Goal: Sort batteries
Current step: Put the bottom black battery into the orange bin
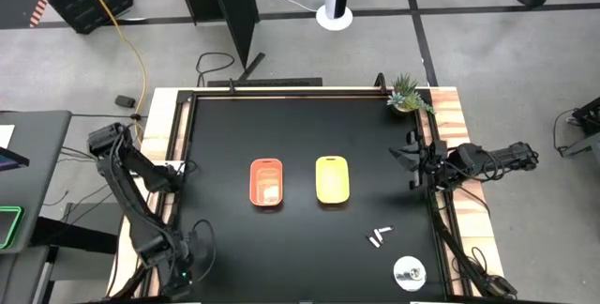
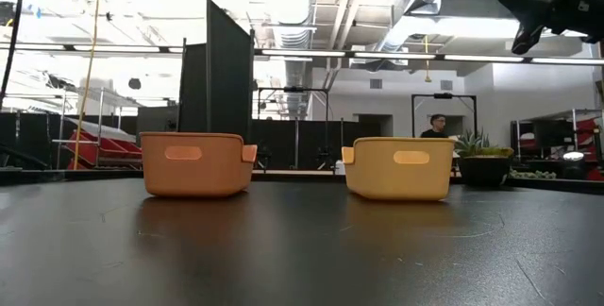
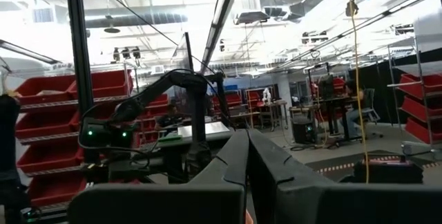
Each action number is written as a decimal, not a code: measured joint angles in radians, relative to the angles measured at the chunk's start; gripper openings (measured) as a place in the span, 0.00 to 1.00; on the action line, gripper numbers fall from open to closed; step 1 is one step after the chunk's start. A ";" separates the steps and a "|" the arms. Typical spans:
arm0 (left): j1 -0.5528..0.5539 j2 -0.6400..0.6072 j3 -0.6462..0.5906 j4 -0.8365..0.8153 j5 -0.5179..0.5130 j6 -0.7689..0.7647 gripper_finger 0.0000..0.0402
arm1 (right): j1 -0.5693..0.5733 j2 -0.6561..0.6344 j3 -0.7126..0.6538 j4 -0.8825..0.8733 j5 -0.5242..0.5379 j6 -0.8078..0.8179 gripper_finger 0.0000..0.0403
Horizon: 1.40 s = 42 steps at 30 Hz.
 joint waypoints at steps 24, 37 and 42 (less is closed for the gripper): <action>-0.046 0.153 0.000 -0.089 0.056 0.053 0.43 | 0.001 0.000 0.000 -0.046 0.000 0.041 0.07; -0.051 0.188 -0.004 -0.088 0.061 0.078 0.43 | 0.001 0.000 0.000 -0.047 0.000 0.041 0.07; -0.050 0.255 0.002 -0.092 0.077 0.096 0.43 | 0.001 0.000 0.000 -0.048 0.000 0.041 0.07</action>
